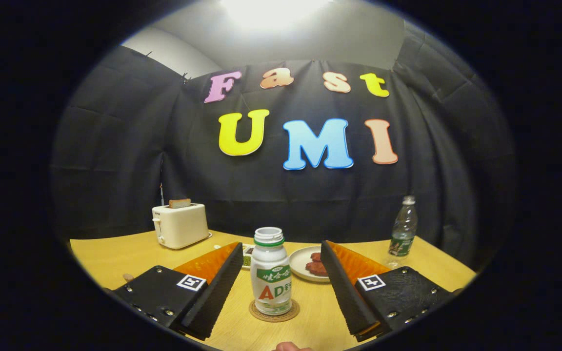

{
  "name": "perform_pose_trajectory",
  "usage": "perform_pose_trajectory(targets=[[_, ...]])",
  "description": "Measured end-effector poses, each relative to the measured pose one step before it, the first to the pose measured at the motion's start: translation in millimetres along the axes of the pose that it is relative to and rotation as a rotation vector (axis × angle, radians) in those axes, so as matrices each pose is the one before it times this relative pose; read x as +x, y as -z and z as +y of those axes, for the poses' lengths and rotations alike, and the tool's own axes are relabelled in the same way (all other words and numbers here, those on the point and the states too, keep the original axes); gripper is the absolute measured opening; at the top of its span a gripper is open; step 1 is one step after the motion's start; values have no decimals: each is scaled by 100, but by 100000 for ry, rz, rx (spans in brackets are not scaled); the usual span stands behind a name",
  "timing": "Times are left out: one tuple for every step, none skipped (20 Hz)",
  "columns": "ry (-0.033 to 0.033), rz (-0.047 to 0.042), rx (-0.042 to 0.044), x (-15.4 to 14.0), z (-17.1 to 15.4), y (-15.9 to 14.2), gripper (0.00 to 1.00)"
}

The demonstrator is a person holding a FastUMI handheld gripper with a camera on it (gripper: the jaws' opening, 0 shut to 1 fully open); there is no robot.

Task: Take the bottle from table, then pour the juice into the cup, finally place the bottle on the coaster

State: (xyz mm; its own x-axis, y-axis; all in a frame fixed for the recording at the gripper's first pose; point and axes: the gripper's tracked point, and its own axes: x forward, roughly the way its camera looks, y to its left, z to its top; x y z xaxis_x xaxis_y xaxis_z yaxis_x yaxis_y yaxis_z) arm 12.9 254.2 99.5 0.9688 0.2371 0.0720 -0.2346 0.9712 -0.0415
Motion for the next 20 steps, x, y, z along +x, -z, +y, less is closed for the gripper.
perform_pose_trajectory(targets=[[1784,-1321,-774,-1093,-643,-1642,97],[1897,-684,-601,-1009,-814,-1651,97],[1344,-1064,-1001,-818,-519,-1486,97],[1882,-1979,-1661,-705,-754,-1627,97],[3298,-1866,-2541,-783,-1039,-1361,97],[2638,-799,-2175,-553,-982,-952,97],[799,261,-598,-525,-284,-531,97],[-177,897,961,-330,-23,-385,97],[-419,1164,1836,-168,76,-294,97],[-494,1046,1836,-142,-53,-278,97],[-460,414,846,-74,-148,-389,97],[288,94,-659,-68,-311,-114,97],[265,-3,-1001,-135,-504,38,97],[73,298,176,-123,-400,251,97],[-171,510,962,-246,-167,601,97],[-161,1001,916,19,-402,586,97],[98,987,615,-114,-539,561,97],[-59,56,-89,-117,-380,380,97],[-610,16,-981,-54,-376,439,97],[-178,337,-1331,-36,-486,804,97]])
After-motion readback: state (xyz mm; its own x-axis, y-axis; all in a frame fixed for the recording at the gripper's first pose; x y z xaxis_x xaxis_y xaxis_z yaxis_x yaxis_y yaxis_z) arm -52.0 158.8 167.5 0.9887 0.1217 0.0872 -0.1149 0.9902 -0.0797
